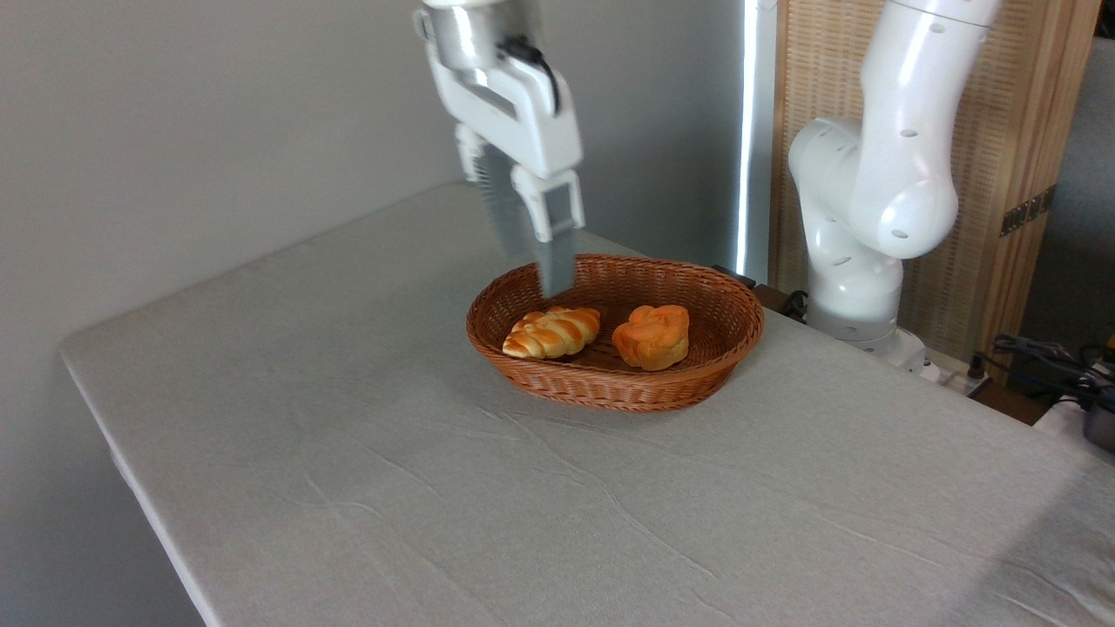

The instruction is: Put bread into the basket

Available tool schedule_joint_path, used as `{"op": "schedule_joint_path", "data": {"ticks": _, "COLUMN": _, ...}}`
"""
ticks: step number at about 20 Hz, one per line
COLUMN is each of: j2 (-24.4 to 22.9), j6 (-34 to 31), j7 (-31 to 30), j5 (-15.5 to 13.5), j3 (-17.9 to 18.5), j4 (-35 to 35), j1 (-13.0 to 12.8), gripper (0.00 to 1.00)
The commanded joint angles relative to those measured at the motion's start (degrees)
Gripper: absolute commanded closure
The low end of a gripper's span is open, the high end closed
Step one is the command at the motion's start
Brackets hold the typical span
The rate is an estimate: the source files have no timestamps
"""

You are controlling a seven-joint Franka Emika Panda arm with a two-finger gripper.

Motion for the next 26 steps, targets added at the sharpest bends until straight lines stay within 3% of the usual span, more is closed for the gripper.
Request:
{"op": "schedule_joint_path", "data": {"ticks": 1, "j2": 11.37, "j6": -2.63, "j7": 0.54, "j5": 0.16, "j3": 3.93, "j4": 15.61, "j1": -0.20, "gripper": 0.00}}
{"op": "schedule_joint_path", "data": {"ticks": 6, "j2": 14.01, "j6": -1.93, "j7": -1.03, "j5": -1.51, "j3": 5.44, "j4": 19.58, "j1": 0.06, "gripper": 0.00}}
{"op": "schedule_joint_path", "data": {"ticks": 8, "j2": 15.33, "j6": -1.93, "j7": -4.81, "j5": -3.00, "j3": 4.30, "j4": 20.55, "j1": 2.42, "gripper": 0.00}}
{"op": "schedule_joint_path", "data": {"ticks": 13, "j2": 15.68, "j6": -2.54, "j7": -7.02, "j5": -4.15, "j3": -4.13, "j4": 20.81, "j1": 10.60, "gripper": 0.00}}
{"op": "schedule_joint_path", "data": {"ticks": 15, "j2": 15.77, "j6": -2.72, "j7": -6.85, "j5": -4.15, "j3": -8.61, "j4": 20.81, "j1": 15.25, "gripper": 0.00}}
{"op": "schedule_joint_path", "data": {"ticks": 17, "j2": 15.77, "j6": -2.90, "j7": -6.76, "j5": -3.63, "j3": -15.28, "j4": 20.64, "j1": 20.87, "gripper": 0.00}}
{"op": "schedule_joint_path", "data": {"ticks": 26, "j2": 15.86, "j6": -4.74, "j7": -4.65, "j5": -1.34, "j3": -16.71, "j4": 20.64, "j1": 22.38, "gripper": 0.00}}
